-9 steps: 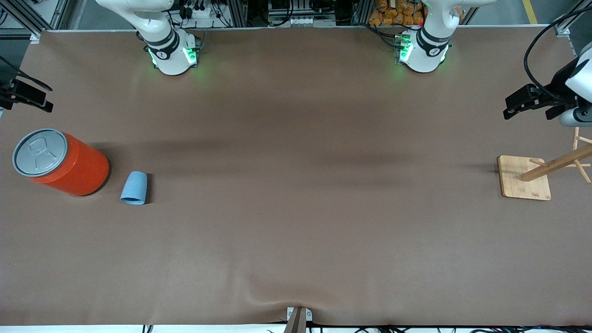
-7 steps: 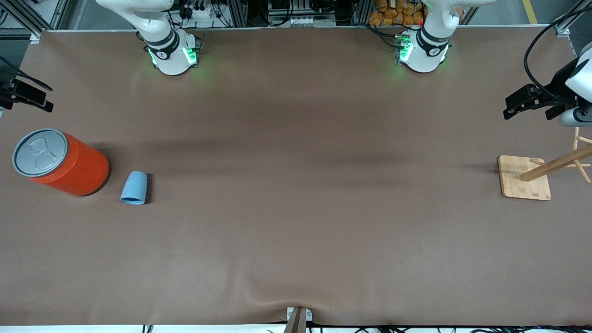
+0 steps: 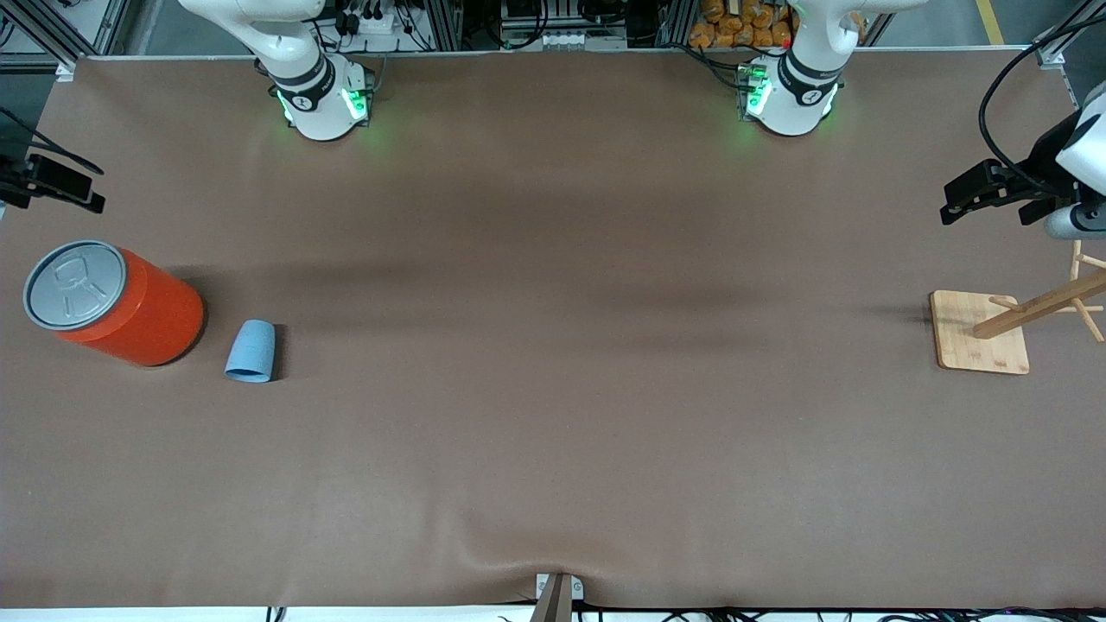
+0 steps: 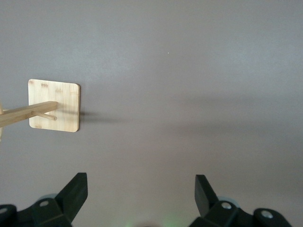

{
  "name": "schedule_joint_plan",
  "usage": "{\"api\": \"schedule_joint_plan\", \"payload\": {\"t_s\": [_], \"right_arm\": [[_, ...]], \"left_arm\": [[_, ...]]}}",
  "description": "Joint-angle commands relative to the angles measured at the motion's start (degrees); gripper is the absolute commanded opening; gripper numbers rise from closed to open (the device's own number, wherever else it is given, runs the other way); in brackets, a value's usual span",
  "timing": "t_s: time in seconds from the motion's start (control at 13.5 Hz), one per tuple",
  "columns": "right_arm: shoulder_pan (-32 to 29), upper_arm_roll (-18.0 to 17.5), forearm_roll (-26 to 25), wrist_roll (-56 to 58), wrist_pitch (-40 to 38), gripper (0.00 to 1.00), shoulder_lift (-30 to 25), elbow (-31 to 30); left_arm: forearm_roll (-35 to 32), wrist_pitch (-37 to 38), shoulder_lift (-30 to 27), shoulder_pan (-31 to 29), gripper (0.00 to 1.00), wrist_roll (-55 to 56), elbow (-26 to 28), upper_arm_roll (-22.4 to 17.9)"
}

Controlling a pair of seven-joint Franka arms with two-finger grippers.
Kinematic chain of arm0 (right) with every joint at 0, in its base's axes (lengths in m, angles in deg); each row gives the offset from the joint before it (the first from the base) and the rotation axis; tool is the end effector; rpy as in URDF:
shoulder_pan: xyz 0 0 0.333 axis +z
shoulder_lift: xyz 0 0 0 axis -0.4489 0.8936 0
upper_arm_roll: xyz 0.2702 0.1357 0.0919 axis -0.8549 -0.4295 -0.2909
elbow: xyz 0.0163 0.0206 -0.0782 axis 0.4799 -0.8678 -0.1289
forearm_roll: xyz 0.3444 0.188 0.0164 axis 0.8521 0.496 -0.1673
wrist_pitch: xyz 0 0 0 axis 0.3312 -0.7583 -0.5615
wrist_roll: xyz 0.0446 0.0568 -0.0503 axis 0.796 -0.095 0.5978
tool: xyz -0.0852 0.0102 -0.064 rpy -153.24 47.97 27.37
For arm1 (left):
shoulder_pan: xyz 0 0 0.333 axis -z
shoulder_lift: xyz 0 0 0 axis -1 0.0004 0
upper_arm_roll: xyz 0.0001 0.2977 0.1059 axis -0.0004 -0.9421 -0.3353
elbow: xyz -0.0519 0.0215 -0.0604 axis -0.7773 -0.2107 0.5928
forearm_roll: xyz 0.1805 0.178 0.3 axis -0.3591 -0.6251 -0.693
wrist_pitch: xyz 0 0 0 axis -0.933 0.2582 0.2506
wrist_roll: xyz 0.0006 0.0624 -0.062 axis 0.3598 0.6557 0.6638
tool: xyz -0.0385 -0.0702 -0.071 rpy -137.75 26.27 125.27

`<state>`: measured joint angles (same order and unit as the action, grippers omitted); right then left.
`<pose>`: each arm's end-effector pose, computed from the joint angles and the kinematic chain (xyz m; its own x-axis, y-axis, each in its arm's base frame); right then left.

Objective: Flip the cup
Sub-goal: 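Move the right gripper down toward the lying blue cup, then lower the right gripper over the blue cup and grasp its base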

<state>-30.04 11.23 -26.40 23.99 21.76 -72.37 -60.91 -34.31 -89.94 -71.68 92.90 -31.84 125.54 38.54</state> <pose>0.5351 -0.0624 0.6221 0.9846 -0.0875 -0.1511 -0.0911 -0.9957 -0.0174 0.5424 -0.0245 0.6266 0.9994 -0.0035 -0.0351 -0.0031 -0.9999 0.0104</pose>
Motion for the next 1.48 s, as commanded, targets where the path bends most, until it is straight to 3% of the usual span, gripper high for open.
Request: {"api": "schedule_joint_plan", "payload": {"t_s": [0.0, 0.37, 0.59, 1.04, 1.41], "right_arm": [[-0.3, -0.2, 0.0, 0.0, -0.4, 1.00, 4.5, 0.5], [-2.0, -0.2, 0.6, 5.4, 0.5, 1.00, 10.3, 0.8], [-1.8, -0.2, 0.6, 5.4, 5.5, 1.00, 13.1, -1.8], [-1.1, -0.3, 0.4, 5.8, 27.9, 1.00, 14.0, -16.5], [-1.2, -0.3, 0.4, 9.2, 44.4, 1.00, 20.1, -22.1]], "left_arm": [[0.7, 1.1, 0.6, -0.6, 1.00, -0.3, -0.9, 0.2], [0.7, 1.1, 0.5, -0.6, 1.00, -0.3, -0.9, 0.2], [0.7, 1.1, 0.6, -0.6, 1.00, -0.3, -0.8, 0.2], [0.7, 1.1, 0.6, -0.6, 1.00, -1.2, -0.8, 0.2], [0.7, 1.1, 0.7, -0.6, 1.00, -1.2, -0.9, 0.2]]}}
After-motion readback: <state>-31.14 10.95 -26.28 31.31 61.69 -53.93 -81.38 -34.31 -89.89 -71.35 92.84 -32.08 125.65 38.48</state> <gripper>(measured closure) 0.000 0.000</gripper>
